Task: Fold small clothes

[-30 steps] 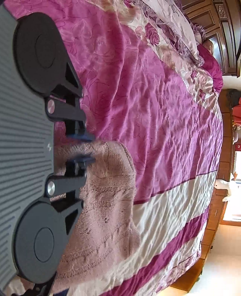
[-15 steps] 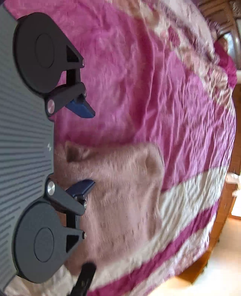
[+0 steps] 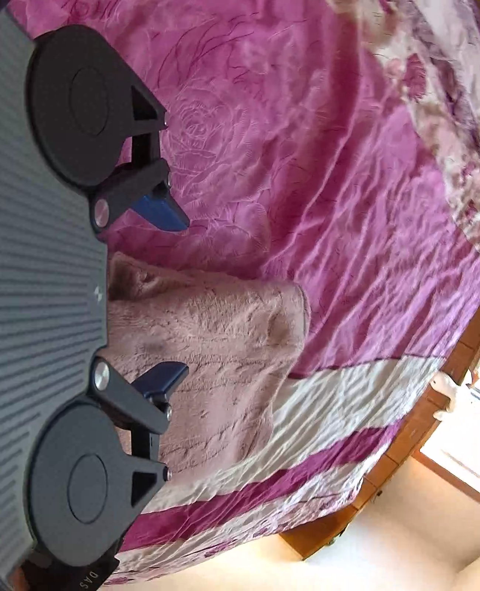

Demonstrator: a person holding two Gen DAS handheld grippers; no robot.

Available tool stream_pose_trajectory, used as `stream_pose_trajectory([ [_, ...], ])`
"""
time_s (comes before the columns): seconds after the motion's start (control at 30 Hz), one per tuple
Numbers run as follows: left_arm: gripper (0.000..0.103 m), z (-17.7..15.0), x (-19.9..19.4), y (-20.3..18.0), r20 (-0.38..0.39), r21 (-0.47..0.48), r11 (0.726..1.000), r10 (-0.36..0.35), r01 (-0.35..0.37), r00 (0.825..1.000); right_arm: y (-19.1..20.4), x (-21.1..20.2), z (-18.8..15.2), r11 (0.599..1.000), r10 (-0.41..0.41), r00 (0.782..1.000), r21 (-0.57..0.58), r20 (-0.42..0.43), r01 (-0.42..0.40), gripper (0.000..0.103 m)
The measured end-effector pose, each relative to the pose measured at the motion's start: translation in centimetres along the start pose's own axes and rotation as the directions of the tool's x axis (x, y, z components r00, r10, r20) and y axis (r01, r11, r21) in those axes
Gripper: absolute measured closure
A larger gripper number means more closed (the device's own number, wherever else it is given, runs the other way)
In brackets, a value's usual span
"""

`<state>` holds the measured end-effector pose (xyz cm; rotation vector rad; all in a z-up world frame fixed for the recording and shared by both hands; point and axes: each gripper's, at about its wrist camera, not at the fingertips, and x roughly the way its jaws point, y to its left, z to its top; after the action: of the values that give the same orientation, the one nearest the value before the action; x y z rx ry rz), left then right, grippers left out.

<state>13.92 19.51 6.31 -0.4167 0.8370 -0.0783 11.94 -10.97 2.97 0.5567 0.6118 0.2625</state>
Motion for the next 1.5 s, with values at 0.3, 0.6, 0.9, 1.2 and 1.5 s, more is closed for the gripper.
stream_pose_trajectory([
  [0.3, 0.017, -0.6, 3.5, 0.8, -0.048, -0.072, 0.990, -0.127, 0.124, 0.991, -3.1, 4.0, 0.9, 0.977, 0.173, 0.977, 0.147, -0.123, -0.155, 0.027],
  [0.6, 0.055, -1.0, 4.1, 0.3, -0.037, -0.132, 0.965, -0.231, 0.225, 0.972, -2.3, 6.2, 2.2, 0.964, 0.231, 0.955, 0.178, -0.187, -0.198, 0.053],
  [0.9, 0.067, -1.7, -1.3, -4.6, -0.015, -0.094, 0.941, -0.327, 0.324, 0.945, -0.1, -1.0, 5.8, 0.960, 0.268, 0.956, 0.113, -0.119, -0.256, 0.057],
  [1.2, 0.066, -9.1, -4.2, -10.7, -0.097, -0.007, 0.942, -0.334, 0.335, 0.938, -4.0, -10.4, 4.0, 0.980, 0.187, 0.973, 0.093, -0.137, -0.176, 0.057],
  [1.5, 0.048, -13.7, -3.6, -12.0, -0.143, 0.114, 0.973, -0.182, 0.199, 0.973, -9.1, -10.8, -2.3, 0.998, 0.024, 0.984, 0.064, -0.175, -0.013, 0.050],
])
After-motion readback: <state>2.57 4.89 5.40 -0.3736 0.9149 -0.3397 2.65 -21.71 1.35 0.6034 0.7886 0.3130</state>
